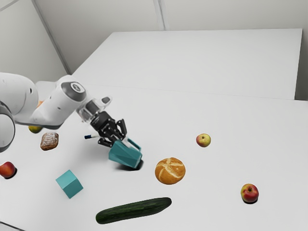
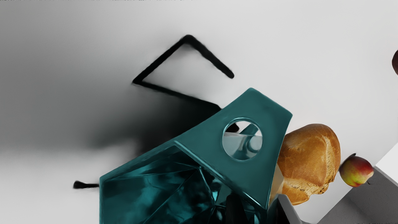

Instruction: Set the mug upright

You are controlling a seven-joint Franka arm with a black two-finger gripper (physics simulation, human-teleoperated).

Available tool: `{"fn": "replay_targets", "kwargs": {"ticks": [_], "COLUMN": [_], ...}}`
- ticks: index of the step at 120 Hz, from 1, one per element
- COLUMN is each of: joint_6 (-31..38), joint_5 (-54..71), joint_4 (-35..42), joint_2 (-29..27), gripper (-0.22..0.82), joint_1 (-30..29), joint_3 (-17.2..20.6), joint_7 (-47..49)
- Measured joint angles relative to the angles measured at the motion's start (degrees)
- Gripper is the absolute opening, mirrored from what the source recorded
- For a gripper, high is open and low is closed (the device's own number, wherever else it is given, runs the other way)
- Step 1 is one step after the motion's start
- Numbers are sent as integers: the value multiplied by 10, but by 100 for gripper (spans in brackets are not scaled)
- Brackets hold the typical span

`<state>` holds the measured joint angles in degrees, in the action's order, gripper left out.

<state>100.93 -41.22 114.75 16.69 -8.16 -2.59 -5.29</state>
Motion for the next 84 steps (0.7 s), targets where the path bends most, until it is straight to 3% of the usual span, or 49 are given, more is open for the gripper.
{"fn": "replay_targets", "kwargs": {"ticks": [22, 44, 65, 84], "joint_6": [3, 7, 35, 73], "joint_5": [0, 31, 157, 278], "joint_4": [-3, 1, -2, -3], "joint_2": [-12, -37, -82, -90], "gripper": [-15, -17, -18, -18], "joint_1": [22, 41, 83, 95], "joint_3": [2, 1, 2, 2], "joint_7": [6, 18, 27, 32]}}
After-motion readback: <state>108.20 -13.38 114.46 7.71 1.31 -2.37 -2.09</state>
